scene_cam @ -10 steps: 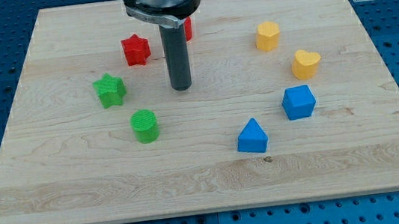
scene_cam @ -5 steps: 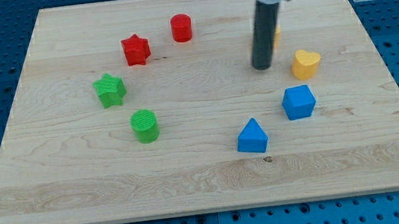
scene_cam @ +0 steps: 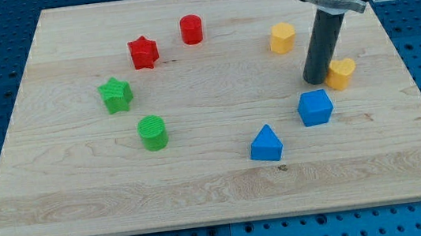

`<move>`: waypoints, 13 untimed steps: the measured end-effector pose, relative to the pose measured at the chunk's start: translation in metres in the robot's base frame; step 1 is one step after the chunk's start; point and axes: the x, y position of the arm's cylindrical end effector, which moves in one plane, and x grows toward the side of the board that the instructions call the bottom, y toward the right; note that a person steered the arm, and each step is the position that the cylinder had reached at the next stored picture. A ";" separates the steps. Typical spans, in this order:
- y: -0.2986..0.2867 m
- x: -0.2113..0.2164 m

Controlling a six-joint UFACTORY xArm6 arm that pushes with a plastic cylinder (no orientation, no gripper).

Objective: Make a group of blue blocks and yellow heart at center right of the board

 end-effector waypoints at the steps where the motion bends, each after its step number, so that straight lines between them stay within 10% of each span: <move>1: 0.024 0.000; 2: 0.059 0.000; 5: -0.097 0.041; 11: 0.057 0.062; 13: -0.011 0.062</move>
